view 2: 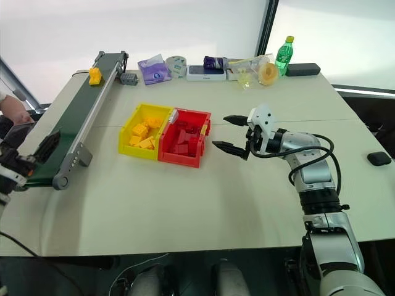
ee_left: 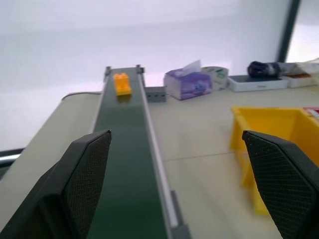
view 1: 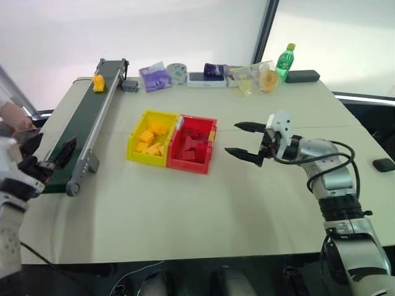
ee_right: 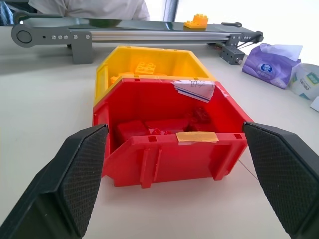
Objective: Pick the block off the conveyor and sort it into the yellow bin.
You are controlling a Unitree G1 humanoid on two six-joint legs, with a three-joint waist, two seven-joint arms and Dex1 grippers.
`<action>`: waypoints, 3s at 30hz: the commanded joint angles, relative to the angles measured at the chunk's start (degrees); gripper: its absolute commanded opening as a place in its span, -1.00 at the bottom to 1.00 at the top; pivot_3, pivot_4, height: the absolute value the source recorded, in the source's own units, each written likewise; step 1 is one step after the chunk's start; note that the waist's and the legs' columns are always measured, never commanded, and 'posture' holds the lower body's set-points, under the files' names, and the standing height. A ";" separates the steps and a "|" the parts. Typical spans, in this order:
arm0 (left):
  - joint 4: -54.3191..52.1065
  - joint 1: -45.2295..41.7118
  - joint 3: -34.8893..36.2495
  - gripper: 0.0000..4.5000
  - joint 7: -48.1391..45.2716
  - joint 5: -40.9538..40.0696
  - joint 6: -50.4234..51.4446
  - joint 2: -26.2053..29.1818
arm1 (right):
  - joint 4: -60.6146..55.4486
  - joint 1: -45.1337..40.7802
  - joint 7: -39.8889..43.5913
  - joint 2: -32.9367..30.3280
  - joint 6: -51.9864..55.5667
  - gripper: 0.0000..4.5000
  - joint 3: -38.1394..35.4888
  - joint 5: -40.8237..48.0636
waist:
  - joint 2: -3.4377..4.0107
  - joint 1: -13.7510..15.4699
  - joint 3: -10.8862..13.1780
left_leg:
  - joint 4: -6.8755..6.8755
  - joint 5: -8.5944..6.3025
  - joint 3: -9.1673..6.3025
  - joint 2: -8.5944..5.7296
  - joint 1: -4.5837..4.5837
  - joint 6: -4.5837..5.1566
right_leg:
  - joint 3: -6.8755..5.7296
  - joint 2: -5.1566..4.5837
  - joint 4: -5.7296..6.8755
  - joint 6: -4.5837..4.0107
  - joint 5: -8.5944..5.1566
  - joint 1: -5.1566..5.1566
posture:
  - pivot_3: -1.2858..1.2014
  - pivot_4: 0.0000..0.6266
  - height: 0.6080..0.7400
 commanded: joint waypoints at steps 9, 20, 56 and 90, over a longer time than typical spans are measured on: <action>-6.32 7.17 3.94 0.97 6.76 -0.70 -2.02 -4.51 | 1.20 -3.16 1.80 2.05 -1.69 1.00 -0.89 1.21 | -0.02 0.38 -0.01 | 0.05 -0.01 -0.07 -0.03 0.01 0.02 | -0.04 -0.03 0.00 0.00 0.00 0.09 | 0.03 -0.52 1.00; -4.90 5.29 1.90 0.97 7.08 -0.01 -1.90 -4.24 | -0.30 -2.15 3.35 1.96 -0.55 1.00 -2.35 4.24 | -0.02 0.16 -0.01 | 0.02 -0.01 -0.07 -0.02 0.01 0.01 | -0.04 -0.01 -0.01 -0.01 0.00 0.08 | 0.03 -0.52 1.00; 29.70 -25.83 -15.67 0.97 5.44 10.41 15.39 15.07 | -3.77 -0.99 0.92 2.48 1.11 1.00 -1.35 3.54 | -0.02 0.13 -0.01 | -0.01 0.00 0.05 -0.03 -0.01 0.00 | -0.05 0.00 0.01 0.00 0.00 -0.03 | 0.03 -0.52 1.00; 8.85 -27.74 -16.00 -0.41 2.52 -0.30 21.67 5.97 | -3.95 -0.71 0.14 2.58 1.18 1.00 -1.99 3.89 | -0.02 0.41 -0.01 | 0.06 0.00 0.01 -0.03 -0.05 0.00 | -0.04 0.00 0.09 0.01 0.00 -0.05 | 0.03 -0.52 1.00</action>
